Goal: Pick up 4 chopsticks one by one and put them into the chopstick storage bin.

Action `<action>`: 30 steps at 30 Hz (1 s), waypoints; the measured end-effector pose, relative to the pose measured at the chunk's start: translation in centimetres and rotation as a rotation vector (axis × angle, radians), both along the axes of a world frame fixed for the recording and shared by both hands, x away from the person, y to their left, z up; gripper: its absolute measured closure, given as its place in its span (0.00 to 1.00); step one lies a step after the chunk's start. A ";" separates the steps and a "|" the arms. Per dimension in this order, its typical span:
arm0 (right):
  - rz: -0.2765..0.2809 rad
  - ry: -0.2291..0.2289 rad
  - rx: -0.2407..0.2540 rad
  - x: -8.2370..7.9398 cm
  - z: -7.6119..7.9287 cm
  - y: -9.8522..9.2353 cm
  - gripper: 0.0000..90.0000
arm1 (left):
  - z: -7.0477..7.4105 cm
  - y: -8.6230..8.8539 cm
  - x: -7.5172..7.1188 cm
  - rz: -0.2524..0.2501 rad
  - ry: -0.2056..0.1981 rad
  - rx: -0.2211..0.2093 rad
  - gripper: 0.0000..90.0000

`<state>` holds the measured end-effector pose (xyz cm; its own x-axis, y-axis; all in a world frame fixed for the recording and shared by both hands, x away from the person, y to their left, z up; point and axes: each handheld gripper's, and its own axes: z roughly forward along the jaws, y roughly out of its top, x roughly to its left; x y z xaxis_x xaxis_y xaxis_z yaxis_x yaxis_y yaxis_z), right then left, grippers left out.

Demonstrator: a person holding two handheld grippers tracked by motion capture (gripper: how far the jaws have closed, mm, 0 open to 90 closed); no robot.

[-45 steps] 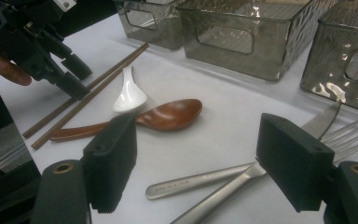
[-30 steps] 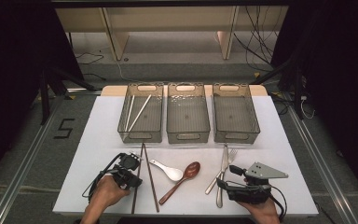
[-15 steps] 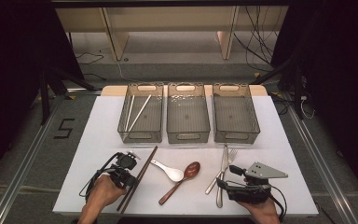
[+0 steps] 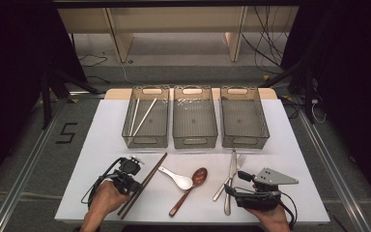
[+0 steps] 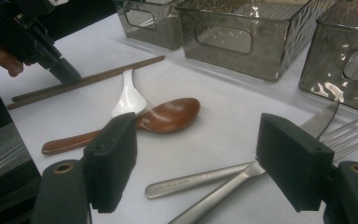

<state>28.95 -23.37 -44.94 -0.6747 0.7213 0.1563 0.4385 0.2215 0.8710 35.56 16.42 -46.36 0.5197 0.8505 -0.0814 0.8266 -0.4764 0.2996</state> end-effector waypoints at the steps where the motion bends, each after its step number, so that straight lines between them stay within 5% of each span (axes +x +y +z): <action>1: 0.000 -0.001 -0.001 0.0 0.0 0.0 0.33 | 0.1 0.0 0.0 -0.003 0.001 -0.002 0.94; 21: -0.001 0.000 0.000 0.0 0.0 0.0 0.33 | 2.4 0.6 -0.4 -0.058 -0.061 -0.040 0.94; 30: -0.001 -0.001 0.001 0.0 0.0 0.0 0.33 | 4.2 0.8 -0.5 -0.061 -0.116 -0.096 0.94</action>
<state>28.94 -23.42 -44.94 -0.6738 0.7222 0.1564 0.4382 0.2201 0.8715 35.07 17.22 -42.15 0.5806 0.8084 -0.0966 0.7541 -0.4893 0.4381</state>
